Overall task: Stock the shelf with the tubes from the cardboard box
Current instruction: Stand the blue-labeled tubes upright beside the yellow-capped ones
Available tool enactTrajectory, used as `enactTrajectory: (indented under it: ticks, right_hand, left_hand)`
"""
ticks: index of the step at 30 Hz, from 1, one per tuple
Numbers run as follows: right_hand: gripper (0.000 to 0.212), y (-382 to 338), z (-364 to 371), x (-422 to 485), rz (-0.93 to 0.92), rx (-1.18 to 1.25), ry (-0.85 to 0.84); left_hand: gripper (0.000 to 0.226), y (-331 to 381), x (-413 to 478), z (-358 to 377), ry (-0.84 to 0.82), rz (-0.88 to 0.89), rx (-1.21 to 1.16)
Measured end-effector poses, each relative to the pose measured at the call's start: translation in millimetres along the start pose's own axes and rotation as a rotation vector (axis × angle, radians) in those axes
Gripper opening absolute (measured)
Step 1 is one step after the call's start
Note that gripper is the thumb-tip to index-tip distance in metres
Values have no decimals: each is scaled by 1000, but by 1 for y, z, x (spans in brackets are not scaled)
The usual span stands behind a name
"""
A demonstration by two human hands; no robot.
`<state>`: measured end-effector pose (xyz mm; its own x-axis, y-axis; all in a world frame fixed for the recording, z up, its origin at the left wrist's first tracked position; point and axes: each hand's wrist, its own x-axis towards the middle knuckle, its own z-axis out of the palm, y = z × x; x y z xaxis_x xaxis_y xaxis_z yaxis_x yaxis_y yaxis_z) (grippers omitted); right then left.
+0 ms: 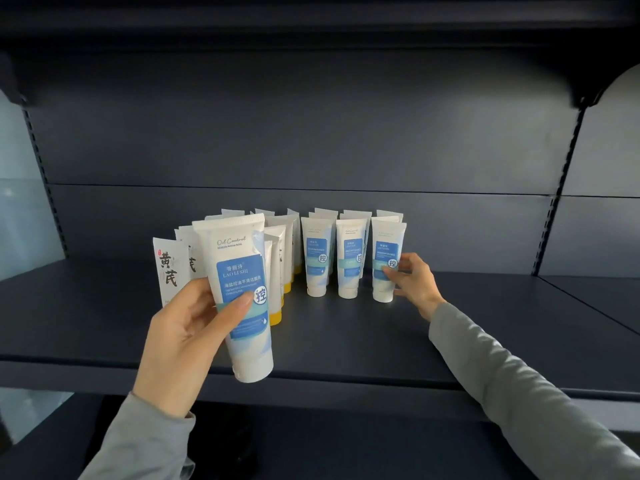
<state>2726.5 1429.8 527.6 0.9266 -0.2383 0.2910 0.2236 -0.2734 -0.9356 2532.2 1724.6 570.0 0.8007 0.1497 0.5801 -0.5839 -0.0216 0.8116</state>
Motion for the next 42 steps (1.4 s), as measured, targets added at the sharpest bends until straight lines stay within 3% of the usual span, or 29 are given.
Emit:
enactTrajectory:
  ticks: [5, 8, 11, 13, 18, 20, 25, 32, 39, 42]
  right_hand:
    - [35, -13, -8, -15, 54, 52, 114]
    - [30, -29, -18, -36, -41, 125, 205]
    - [10, -50, -18, -73, -165, 218, 92]
    - [9, -63, -9, -103, -247, 230, 9]
    - [30, -81, 30, -176, -409, 245, -316]
    - [42, -82, 37, -191, -453, 227, -370]
    - [56, -81, 40, -202, -506, 122, -190]
    - [63, -78, 48, -208, -515, 26, -64]
    - [60, -83, 60, -205, -501, 24, -143]
    - [55, -84, 65, -192, -445, 70, -171]
  left_hand:
    - [27, 1, 3, -5, -6, 13, -13]
    - [26, 1, 5, -6, 0, 27, -20]
    - [27, 1, 10, 0, -14, 16, -50]
    - [27, 2, 13, 8, -39, 23, -58]
    - [26, -1, 16, 37, -101, -13, -102]
    - [26, -4, 15, 45, -125, -23, -84]
    - [28, -9, 10, 54, -165, -25, -97]
    - [28, -12, 2, 58, -128, 14, -71]
    - [26, -7, -8, 43, -137, 25, -65]
    - [36, -9, -13, 28, -145, 38, 41]
